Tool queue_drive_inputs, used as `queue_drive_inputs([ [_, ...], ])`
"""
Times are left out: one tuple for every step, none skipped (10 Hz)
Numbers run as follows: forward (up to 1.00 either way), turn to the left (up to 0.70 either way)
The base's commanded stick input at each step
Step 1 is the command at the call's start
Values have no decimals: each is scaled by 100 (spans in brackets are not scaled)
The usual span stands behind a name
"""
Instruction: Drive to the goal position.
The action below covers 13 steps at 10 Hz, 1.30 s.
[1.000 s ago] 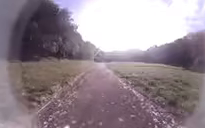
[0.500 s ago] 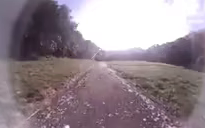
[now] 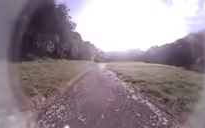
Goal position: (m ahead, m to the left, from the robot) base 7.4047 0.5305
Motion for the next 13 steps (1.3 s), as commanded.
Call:
queue_drive_inputs([
  [70,0],
  [70,0],
  [70,0],
  [70,0],
  [70,-4],
  [70,-10],
  [70,-14],
  [70,-14],
  [70,-14],
  [70,-9],
  [70,-3],
  [70,0],
  [70,0],
])
